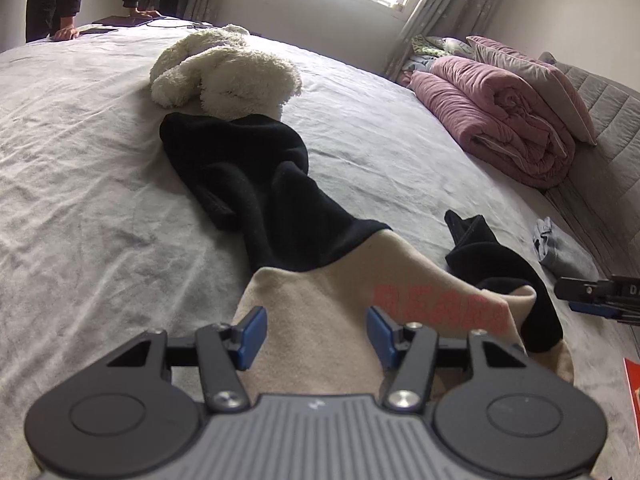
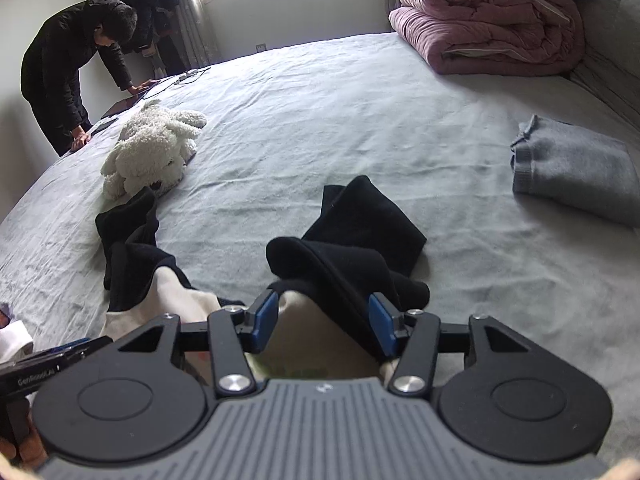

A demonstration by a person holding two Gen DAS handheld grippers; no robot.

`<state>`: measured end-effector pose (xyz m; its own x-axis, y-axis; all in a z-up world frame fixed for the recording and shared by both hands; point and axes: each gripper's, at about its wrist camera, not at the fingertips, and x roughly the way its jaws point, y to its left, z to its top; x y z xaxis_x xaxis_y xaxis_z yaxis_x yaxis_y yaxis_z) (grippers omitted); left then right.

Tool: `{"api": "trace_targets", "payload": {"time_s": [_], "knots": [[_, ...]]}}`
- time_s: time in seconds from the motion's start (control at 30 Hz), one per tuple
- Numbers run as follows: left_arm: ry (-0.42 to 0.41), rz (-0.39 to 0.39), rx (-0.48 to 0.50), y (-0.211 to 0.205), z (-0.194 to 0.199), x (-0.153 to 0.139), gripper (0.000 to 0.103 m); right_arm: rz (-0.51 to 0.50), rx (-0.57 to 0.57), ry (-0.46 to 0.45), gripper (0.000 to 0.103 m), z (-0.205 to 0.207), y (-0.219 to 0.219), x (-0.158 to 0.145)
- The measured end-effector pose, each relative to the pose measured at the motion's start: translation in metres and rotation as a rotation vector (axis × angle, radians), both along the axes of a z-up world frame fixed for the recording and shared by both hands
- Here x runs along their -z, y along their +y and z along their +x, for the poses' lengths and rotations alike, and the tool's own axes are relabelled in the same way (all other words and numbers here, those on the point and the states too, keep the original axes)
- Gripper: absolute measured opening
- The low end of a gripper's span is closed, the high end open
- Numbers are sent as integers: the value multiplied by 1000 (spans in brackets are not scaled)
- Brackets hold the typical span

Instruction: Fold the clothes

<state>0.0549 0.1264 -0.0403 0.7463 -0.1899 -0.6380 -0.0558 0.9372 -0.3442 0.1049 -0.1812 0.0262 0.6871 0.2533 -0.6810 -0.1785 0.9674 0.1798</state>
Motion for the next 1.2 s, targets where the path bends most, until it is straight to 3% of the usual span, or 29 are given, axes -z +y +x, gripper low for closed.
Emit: {"api": "trace_targets", "payload": {"time_s": [0.13,0.3,0.33,0.37,0.4,0.57,0.97,1.2], "knots": [[0,-46,-2,-3,9,3,56,-55,-25,-25,55,23,17,7],[33,-1,19,-12,14,13,56,-168,-77,-44,55,40,38,28],[43,4,20,-13,15,16,56,-193,-80,-47,47,43,41,33],[51,11,22,-14,16,18,56,-220,-78,-49,26,45,43,37],[56,21,23,-15,16,19,56,-245,-73,-51,17,46,44,41],[59,64,32,-20,16,21,56,-206,-17,-71,7,45,26,38],[83,65,26,-18,16,22,56,-144,206,-101,4,7,-41,12],[90,58,21,-17,17,22,56,-111,295,-24,4,-20,-86,25]]}}
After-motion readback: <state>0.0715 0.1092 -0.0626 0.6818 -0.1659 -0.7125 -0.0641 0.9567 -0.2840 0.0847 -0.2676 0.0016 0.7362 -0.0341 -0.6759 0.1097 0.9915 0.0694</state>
